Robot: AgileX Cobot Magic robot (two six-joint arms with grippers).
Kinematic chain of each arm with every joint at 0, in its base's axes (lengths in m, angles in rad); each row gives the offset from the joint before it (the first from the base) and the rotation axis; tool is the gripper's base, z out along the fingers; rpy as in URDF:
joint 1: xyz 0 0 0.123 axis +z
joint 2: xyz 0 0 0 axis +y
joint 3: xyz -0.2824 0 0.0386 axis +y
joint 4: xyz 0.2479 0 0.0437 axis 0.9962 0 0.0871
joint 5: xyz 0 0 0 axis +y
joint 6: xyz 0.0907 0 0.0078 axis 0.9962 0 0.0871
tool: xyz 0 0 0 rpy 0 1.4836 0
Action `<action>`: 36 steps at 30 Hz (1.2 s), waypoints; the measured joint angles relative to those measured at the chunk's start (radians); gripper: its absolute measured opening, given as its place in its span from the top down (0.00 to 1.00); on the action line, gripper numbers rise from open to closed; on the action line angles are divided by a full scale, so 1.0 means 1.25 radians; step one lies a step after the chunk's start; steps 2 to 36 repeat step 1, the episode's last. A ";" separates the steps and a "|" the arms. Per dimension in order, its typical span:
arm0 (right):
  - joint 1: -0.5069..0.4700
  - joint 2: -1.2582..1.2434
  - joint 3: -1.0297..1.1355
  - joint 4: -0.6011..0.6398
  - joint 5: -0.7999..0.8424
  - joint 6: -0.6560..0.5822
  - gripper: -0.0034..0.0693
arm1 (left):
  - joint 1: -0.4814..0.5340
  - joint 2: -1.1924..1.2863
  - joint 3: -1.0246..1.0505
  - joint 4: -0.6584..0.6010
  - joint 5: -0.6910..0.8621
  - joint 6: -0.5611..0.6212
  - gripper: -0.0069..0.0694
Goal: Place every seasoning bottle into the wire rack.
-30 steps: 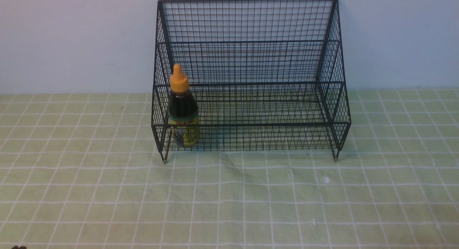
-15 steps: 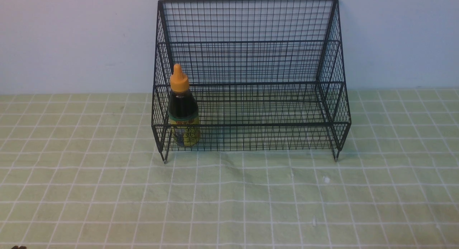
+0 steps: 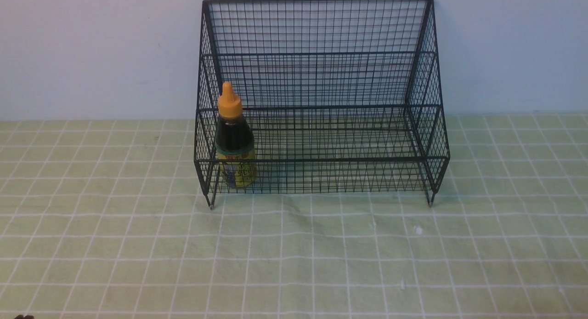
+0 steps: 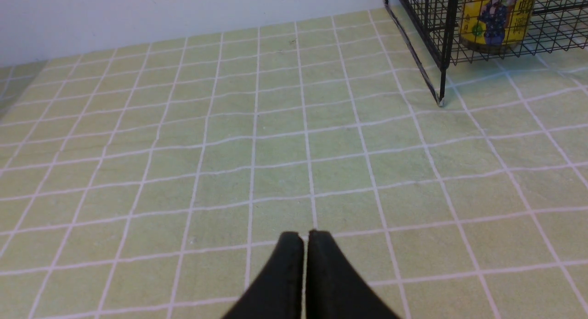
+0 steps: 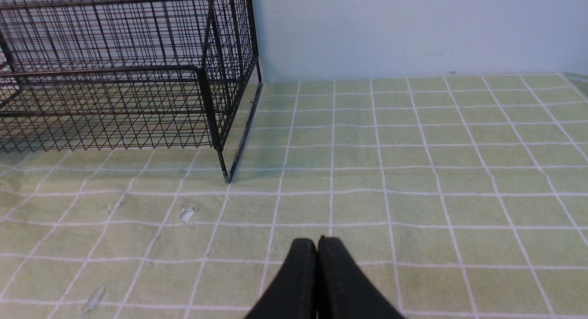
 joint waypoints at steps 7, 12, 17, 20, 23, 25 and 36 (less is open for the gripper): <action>0.000 0.000 0.000 0.000 0.000 0.000 0.97 | 0.000 0.000 0.000 0.000 0.000 0.000 0.92; 0.000 0.000 0.000 0.000 0.000 0.000 0.97 | 0.000 0.000 0.000 0.000 0.000 0.000 0.92; 0.000 0.000 0.000 0.000 0.000 0.000 0.97 | 0.000 0.000 0.000 0.000 0.000 0.000 0.92; 0.000 0.000 0.000 0.000 0.000 0.000 0.97 | 0.000 0.000 0.000 0.000 0.000 0.000 0.92; 0.000 0.000 0.000 0.000 0.000 0.000 0.97 | 0.000 0.000 0.000 0.000 0.000 0.000 0.92; 0.000 0.000 0.000 0.000 0.000 0.000 0.97 | 0.000 0.000 0.000 0.000 0.000 0.000 0.92; 0.000 0.000 0.000 0.000 0.000 0.000 0.97 | 0.000 0.000 0.000 0.000 0.000 0.000 0.92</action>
